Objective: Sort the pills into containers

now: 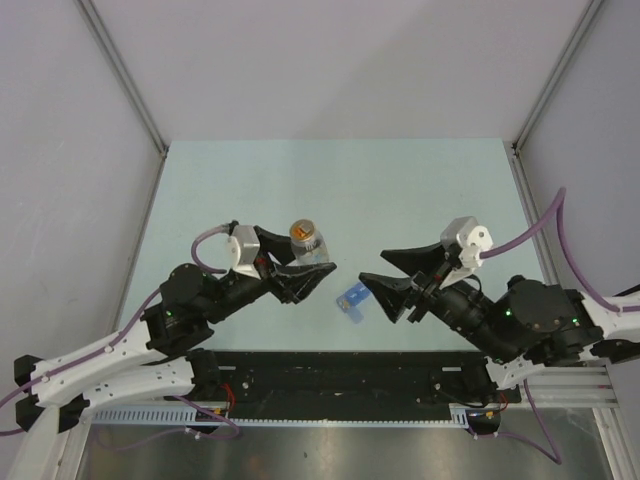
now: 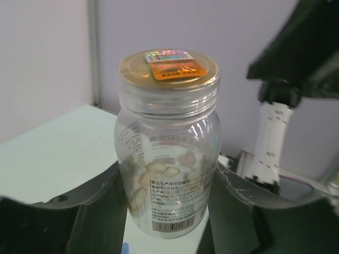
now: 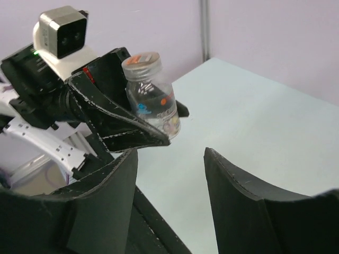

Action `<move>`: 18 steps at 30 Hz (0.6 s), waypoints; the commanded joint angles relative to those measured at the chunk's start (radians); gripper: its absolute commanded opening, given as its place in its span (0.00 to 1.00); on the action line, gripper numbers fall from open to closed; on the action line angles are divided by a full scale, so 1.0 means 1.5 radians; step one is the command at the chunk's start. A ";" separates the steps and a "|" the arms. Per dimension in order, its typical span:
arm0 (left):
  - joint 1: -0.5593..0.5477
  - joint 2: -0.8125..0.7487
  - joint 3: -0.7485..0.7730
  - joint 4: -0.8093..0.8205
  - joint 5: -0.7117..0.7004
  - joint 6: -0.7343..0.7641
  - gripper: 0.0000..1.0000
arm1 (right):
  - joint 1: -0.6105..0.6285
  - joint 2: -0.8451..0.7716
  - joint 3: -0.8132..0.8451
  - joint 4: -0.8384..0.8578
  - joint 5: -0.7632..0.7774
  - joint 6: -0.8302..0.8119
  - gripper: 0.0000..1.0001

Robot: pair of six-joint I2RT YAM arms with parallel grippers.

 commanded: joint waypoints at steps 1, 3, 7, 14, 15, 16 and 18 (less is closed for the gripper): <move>0.000 -0.009 0.018 -0.040 0.199 -0.022 0.00 | 0.003 -0.032 -0.014 -0.042 -0.178 -0.093 0.59; 0.000 -0.011 0.015 -0.040 0.267 -0.032 0.00 | 0.002 -0.044 -0.019 -0.040 -0.239 -0.123 0.59; 0.000 -0.010 0.015 -0.039 0.361 -0.038 0.00 | 0.002 -0.076 -0.031 -0.027 -0.380 -0.154 0.61; 0.000 0.007 0.030 -0.033 0.492 -0.031 0.01 | 0.002 -0.102 -0.055 0.007 -0.451 -0.177 0.66; 0.000 0.009 0.031 -0.032 0.503 -0.028 0.00 | 0.002 -0.103 -0.059 0.012 -0.454 -0.178 0.66; 0.000 0.012 0.032 -0.028 0.520 -0.027 0.00 | 0.002 -0.103 -0.061 0.016 -0.454 -0.178 0.67; -0.001 0.016 0.033 -0.026 0.530 -0.025 0.01 | 0.002 -0.101 -0.067 0.032 -0.455 -0.179 0.68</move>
